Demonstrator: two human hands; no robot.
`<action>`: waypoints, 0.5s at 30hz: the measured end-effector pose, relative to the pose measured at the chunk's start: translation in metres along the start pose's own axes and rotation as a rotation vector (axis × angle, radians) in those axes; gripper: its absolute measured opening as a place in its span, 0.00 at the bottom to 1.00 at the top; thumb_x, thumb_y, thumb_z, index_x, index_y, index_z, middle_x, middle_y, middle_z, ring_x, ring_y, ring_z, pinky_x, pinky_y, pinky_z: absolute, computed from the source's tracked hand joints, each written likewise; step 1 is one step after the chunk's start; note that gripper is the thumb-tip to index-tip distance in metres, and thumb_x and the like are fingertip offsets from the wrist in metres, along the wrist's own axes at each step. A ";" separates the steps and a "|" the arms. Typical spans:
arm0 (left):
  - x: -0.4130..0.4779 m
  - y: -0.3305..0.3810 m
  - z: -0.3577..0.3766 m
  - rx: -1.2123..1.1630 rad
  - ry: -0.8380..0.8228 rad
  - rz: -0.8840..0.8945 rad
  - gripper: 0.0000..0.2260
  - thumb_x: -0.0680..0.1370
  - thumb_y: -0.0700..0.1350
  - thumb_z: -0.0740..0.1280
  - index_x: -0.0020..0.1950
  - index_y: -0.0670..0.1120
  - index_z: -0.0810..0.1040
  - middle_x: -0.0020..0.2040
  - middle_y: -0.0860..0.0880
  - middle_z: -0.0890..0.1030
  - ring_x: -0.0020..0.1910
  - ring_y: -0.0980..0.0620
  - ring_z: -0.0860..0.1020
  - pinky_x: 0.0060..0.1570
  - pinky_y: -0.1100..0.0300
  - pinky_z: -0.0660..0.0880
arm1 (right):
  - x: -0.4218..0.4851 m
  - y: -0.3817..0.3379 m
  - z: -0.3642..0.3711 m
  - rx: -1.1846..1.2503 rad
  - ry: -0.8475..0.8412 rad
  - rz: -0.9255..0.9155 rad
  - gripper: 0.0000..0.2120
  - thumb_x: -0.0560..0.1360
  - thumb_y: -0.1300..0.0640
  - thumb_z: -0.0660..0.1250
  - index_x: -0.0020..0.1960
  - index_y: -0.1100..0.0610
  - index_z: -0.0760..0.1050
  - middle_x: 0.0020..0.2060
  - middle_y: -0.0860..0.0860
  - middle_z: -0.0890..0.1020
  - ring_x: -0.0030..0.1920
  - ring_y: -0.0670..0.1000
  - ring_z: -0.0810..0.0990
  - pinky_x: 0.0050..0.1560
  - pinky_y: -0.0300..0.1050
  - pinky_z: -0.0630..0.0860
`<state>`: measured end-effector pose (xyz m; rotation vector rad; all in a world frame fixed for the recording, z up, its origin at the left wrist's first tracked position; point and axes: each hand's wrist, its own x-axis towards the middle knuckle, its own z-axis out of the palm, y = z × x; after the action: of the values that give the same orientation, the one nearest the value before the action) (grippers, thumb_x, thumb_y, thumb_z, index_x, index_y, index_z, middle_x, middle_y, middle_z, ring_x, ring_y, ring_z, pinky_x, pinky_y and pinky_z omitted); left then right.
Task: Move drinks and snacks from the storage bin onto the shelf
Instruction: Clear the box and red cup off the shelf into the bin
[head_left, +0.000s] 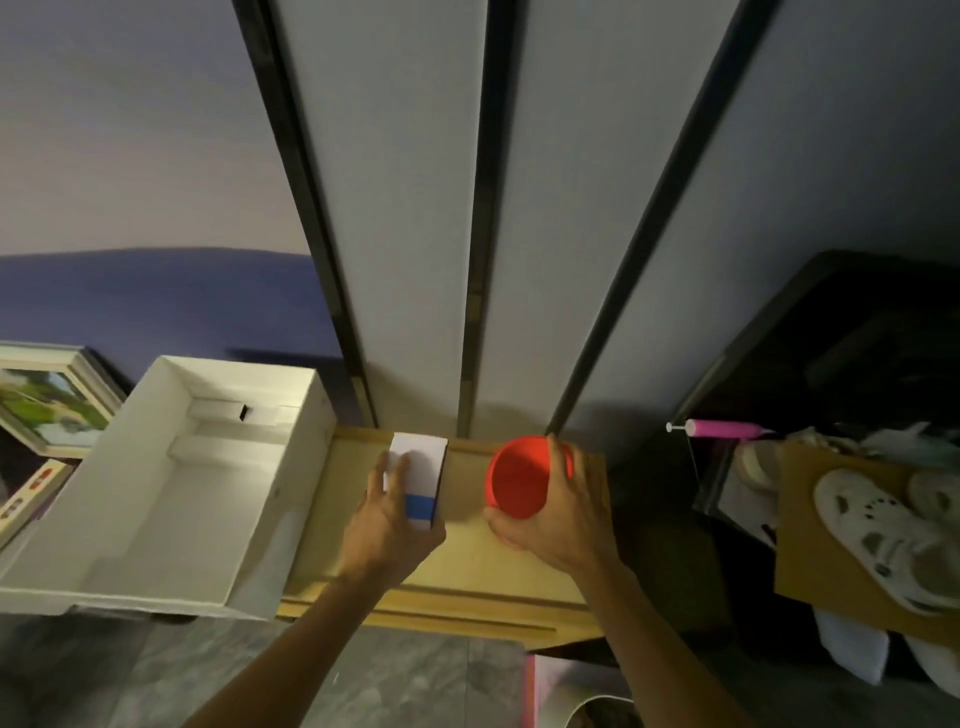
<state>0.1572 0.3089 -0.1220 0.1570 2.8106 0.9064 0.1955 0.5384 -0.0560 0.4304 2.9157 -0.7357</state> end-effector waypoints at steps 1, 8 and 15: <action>-0.001 0.007 -0.012 -0.002 0.012 0.010 0.45 0.71 0.60 0.77 0.80 0.60 0.53 0.79 0.49 0.59 0.61 0.40 0.80 0.49 0.50 0.86 | -0.003 -0.003 -0.012 0.000 0.021 -0.008 0.64 0.60 0.18 0.72 0.85 0.46 0.49 0.80 0.49 0.59 0.78 0.57 0.62 0.69 0.54 0.75; -0.011 0.087 -0.141 -0.004 0.020 0.186 0.44 0.72 0.66 0.75 0.81 0.61 0.56 0.84 0.52 0.56 0.72 0.43 0.74 0.62 0.48 0.82 | -0.031 -0.048 -0.140 0.013 0.115 0.021 0.65 0.59 0.20 0.74 0.84 0.45 0.49 0.80 0.49 0.57 0.79 0.60 0.62 0.67 0.63 0.78; -0.028 0.171 -0.248 -0.019 -0.125 0.458 0.46 0.69 0.62 0.79 0.81 0.63 0.58 0.83 0.55 0.56 0.73 0.43 0.71 0.68 0.45 0.78 | -0.095 -0.093 -0.257 0.069 0.199 0.097 0.62 0.63 0.26 0.79 0.84 0.46 0.50 0.81 0.50 0.56 0.79 0.61 0.62 0.68 0.64 0.75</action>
<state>0.1410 0.3012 0.1801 0.8498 2.6910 0.9675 0.2505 0.5595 0.2271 0.6848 3.0311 -0.8258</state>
